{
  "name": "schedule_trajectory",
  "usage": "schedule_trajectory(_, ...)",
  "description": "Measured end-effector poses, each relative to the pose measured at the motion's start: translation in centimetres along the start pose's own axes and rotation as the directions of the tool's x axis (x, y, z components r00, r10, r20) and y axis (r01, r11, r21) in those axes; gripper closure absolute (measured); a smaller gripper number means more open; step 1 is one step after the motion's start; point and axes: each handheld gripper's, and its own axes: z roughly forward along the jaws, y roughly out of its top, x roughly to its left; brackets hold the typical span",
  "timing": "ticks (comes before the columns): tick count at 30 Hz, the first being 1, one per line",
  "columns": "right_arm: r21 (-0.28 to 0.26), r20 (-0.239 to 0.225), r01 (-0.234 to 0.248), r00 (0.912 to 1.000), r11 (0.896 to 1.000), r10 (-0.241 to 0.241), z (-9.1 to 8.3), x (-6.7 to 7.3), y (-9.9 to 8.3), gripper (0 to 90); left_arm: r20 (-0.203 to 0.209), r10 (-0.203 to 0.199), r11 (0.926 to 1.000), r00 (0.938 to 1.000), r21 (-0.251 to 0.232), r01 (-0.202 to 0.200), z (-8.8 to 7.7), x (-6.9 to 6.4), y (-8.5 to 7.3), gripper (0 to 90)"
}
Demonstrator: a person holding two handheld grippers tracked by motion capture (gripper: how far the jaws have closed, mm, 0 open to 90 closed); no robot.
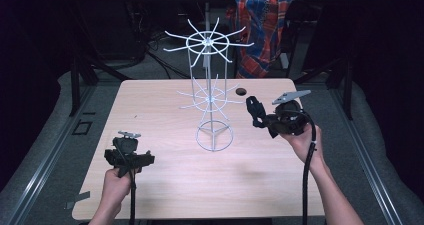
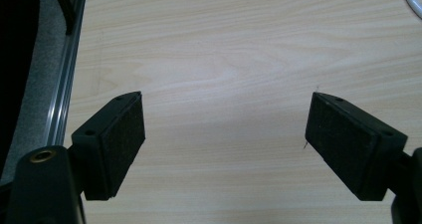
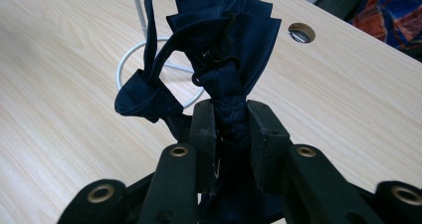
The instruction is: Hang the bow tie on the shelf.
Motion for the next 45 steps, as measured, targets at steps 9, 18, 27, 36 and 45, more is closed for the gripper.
schedule_trajectory(9, 0.003, -0.014, 0.004, 0.9999, 1.0, -0.004, 1.3, 0.5, 1.0, 75.0, -0.001, 0.001, 1.0, 1.0, 0.001, -0.001, 0.0, 0.0, 0.0, 16.1)
schedule_trajectory(18, 0.011, -0.031, 0.01, 0.9995, 1.0, -0.01, 2.6, 1.0, 1.7, 75.0, -0.001, 0.002, 1.0, 1.0, 0.001, -0.002, 0.0, -0.1, 0.0, 16.1)
schedule_trajectory(27, 0.024, -0.046, 0.026, 0.9986, 0.999, -0.025, 3.8, 1.9, 2.4, 75.0, 0.0, 0.006, 1.0, 1.0, 0.0, -0.006, 0.0, -0.2, 0.0, 16.2)
schedule_trajectory(36, 0.033, -0.06, 0.028, 0.9979, 0.999, -0.026, 4.9, 2.3, 2.8, 75.0, 0.001, 0.006, 1.0, 1.0, 0.001, -0.006, 0.0, -0.1, 0.0, 16.2)
schedule_trajectory(45, 0.045, -0.061, 0.03, 0.9978, 0.999, -0.028, 5.8, 2.6, 2.9, 75.0, 0.002, 0.008, 1.0, 1.0, -0.001, -0.008, 0.0, -0.2, 0.0, 16.1)
